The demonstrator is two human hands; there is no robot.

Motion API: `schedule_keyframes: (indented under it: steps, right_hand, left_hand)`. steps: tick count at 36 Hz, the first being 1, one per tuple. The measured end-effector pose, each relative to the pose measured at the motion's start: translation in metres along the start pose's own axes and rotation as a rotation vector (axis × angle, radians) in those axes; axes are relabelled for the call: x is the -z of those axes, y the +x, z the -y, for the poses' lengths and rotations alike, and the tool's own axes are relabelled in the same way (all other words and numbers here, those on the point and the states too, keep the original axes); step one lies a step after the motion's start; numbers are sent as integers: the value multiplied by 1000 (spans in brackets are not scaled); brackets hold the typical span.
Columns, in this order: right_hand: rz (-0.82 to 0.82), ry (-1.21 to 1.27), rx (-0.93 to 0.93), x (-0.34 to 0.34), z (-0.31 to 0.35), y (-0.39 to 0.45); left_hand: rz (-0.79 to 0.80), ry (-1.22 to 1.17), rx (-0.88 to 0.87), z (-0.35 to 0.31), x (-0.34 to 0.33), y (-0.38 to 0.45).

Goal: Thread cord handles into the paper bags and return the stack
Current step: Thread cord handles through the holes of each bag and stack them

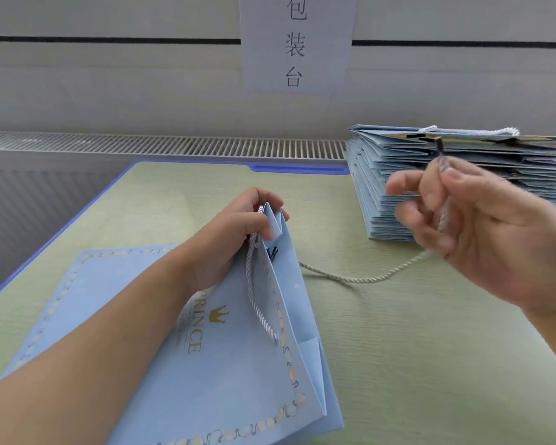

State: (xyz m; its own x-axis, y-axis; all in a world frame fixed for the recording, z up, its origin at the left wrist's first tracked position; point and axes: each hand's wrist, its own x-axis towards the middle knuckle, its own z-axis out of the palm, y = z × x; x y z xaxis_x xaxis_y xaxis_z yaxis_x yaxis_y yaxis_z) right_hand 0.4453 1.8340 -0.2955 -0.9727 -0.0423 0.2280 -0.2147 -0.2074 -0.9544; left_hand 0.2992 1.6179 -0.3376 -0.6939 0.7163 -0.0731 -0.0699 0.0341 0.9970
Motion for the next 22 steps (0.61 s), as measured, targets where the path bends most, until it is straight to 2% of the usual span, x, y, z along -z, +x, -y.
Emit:
schedule_keyframes:
  steps: [7, 14, 22]
  right_hand:
    - [-50, -146, -218, -24, -17, 0]
    - [-71, -382, -265, -38, -35, 1]
    - [45, -535, -358, -60, -42, -5]
  left_hand:
    - [-66, -29, -14, -2, 9, 3]
    - [-67, -48, -11, 1, 10, 4]
    - [-73, -100, -23, -1, 11, 4]
